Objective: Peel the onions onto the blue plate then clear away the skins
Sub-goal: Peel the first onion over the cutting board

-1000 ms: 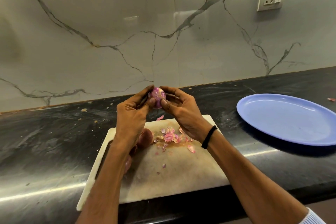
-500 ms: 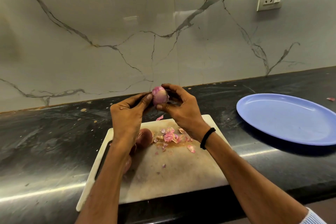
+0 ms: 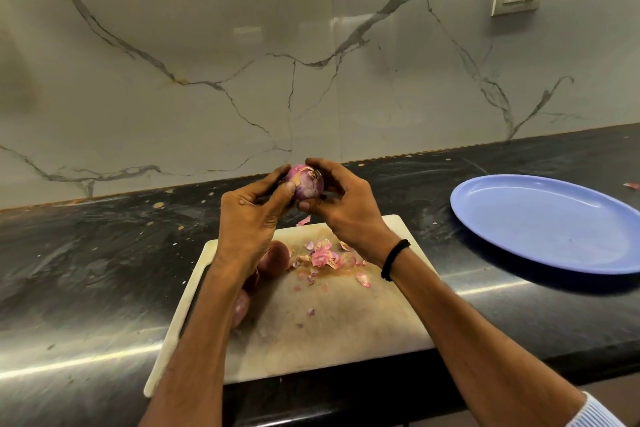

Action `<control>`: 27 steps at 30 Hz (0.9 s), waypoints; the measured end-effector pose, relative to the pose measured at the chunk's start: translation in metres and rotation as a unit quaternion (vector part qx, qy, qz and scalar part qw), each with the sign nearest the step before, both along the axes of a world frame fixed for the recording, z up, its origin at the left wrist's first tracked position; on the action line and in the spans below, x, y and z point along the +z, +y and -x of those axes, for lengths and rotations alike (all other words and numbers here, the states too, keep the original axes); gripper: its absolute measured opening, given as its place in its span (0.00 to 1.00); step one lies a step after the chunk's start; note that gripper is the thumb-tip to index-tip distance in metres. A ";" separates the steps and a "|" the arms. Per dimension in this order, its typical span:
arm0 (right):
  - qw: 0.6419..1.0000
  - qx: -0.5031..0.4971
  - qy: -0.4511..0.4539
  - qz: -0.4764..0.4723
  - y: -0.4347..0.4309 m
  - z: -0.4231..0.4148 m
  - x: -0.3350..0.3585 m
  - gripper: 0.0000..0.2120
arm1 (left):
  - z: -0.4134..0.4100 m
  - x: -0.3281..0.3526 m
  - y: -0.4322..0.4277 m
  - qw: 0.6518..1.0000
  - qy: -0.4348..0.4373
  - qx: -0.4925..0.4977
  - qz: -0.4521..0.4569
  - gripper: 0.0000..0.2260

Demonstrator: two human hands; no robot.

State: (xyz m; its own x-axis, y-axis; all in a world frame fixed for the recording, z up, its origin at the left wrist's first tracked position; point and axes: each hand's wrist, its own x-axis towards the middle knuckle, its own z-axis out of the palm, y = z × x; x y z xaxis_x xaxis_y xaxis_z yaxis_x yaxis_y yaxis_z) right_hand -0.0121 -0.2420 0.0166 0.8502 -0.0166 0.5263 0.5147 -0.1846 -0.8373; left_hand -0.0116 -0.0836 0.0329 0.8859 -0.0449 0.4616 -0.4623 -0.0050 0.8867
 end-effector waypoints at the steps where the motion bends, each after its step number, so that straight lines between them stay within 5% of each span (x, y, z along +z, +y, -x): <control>1: 1.000 -0.002 -0.003 0.006 0.000 -0.001 0.000 0.31 | 0.000 0.000 0.000 1.000 -0.007 0.010 -0.010 0.17; 16: 0.990 -0.060 -0.030 0.124 -0.001 -0.006 -0.007 0.32 | -0.003 -0.004 0.001 0.982 -0.064 0.120 -0.132 0.19; 27: 0.998 -0.027 -0.010 0.062 -0.004 -0.003 -0.003 0.31 | -0.003 -0.004 0.005 0.980 -0.066 0.139 -0.127 0.13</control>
State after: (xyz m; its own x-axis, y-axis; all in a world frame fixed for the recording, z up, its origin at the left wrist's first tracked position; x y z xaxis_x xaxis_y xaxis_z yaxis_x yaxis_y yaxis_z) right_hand -0.0088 -0.2464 0.0135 0.8390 0.0038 0.5441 0.5176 -0.3144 -0.7958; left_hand -0.0087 -0.0791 0.0292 0.8135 0.0615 0.5783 -0.5221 -0.3606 0.7729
